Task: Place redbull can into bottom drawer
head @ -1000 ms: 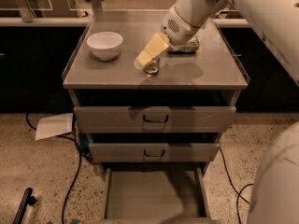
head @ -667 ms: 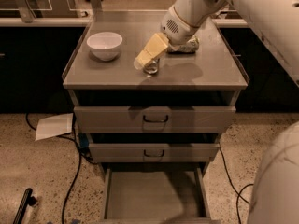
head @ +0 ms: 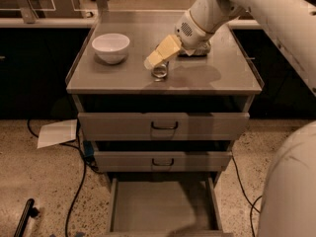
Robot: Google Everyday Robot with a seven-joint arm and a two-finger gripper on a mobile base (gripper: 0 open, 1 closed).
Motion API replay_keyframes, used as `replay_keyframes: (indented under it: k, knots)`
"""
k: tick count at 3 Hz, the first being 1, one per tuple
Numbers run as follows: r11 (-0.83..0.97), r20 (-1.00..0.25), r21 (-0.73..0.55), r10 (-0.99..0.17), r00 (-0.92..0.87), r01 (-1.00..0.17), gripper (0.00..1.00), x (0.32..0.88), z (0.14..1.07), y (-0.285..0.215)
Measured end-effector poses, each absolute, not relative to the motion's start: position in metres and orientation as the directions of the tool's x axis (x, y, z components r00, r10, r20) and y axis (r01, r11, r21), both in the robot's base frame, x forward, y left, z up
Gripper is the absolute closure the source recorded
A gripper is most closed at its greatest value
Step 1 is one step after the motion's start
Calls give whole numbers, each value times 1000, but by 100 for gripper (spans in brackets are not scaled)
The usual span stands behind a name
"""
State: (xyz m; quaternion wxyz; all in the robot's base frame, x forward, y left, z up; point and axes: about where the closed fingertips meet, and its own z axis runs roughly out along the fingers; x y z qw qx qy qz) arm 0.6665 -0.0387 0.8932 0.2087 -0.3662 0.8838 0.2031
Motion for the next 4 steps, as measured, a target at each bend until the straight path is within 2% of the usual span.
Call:
replay_keyframes:
  k: [2,4]
  knots:
    - [693,-602,210,-464,-650,-690,0,711,902,-28]
    - [756,-577,219,-409,-706,-617,0,738,870,-21]
